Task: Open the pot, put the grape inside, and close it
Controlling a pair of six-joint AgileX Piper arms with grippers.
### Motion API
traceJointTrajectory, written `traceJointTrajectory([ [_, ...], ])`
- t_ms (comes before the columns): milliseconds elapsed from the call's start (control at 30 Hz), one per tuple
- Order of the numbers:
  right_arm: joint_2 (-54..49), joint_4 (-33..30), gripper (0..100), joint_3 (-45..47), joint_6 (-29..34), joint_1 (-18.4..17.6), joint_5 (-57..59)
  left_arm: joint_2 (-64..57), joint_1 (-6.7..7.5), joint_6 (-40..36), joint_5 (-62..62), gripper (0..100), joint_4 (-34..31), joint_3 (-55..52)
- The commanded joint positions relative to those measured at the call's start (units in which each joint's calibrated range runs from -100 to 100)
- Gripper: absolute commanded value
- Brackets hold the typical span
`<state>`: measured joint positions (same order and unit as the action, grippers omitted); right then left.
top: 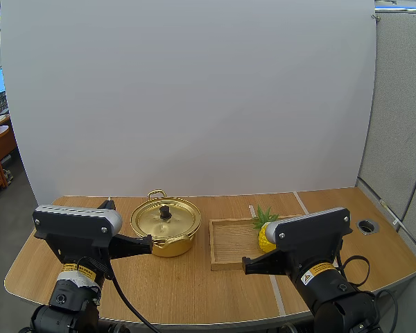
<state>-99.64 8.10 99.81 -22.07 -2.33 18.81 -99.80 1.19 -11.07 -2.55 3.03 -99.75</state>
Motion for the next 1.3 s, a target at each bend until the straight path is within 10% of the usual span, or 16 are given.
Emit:
traceJointTrajectory([
  [0,-0.4,0.2,0,0.2,-0.3,1.3,9.6,-0.2,-0.09,-2.9,-14.0,0,0.0,-0.3],
  [1267,-0.4,0.6,0,0.2,2.4,2.1,13.0,-0.2,-0.09,-3.0,-28.2,0,0.5,-0.3],
])
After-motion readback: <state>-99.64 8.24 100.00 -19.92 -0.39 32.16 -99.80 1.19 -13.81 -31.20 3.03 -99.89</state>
